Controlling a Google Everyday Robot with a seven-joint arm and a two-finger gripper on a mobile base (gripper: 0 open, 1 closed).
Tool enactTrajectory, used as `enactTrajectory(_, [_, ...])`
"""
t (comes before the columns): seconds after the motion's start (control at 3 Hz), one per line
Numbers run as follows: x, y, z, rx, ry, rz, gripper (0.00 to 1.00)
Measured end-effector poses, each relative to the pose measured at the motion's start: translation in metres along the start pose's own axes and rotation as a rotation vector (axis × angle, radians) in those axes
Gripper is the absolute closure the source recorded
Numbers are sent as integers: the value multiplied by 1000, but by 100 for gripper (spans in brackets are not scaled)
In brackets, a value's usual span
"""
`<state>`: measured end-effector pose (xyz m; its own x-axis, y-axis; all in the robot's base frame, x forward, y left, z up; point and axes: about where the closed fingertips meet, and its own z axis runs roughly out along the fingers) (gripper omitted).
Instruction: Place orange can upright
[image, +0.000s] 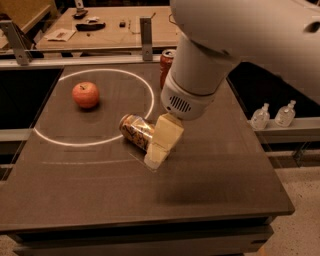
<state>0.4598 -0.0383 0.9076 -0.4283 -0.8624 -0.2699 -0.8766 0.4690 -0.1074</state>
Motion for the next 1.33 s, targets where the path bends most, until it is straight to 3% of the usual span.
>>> enactTrajectory(0.67, [-42,23,17,-49,-19,23,0])
enactTrajectory(1.33, [-71,32,43,-47,23,18,0])
